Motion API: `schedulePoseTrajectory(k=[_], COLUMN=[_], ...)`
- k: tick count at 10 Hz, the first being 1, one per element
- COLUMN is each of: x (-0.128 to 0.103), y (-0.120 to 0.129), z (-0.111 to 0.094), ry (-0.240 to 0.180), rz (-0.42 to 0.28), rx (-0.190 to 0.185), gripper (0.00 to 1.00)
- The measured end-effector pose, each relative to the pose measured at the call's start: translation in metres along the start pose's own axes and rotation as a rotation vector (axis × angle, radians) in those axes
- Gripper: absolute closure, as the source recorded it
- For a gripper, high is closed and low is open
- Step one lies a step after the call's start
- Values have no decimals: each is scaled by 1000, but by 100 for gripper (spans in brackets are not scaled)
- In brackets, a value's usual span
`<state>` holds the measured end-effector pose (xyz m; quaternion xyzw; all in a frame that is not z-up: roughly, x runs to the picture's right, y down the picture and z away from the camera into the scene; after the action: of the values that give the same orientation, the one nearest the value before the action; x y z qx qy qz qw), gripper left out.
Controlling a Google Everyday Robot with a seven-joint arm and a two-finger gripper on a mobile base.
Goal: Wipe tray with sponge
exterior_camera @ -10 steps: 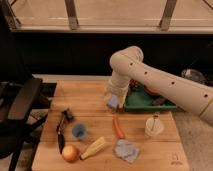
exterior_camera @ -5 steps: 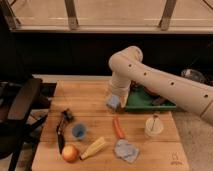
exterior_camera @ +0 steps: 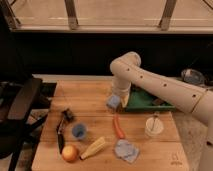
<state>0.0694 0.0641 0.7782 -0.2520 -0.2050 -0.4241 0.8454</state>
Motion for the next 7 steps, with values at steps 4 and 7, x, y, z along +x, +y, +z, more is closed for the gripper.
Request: schedulePoseTrajectory(k=[4, 7], x=[21, 33], y=[-7, -10], z=[26, 36], ry=[-70, -71], rz=[46, 34], rx=[72, 49], gripper=[35, 35])
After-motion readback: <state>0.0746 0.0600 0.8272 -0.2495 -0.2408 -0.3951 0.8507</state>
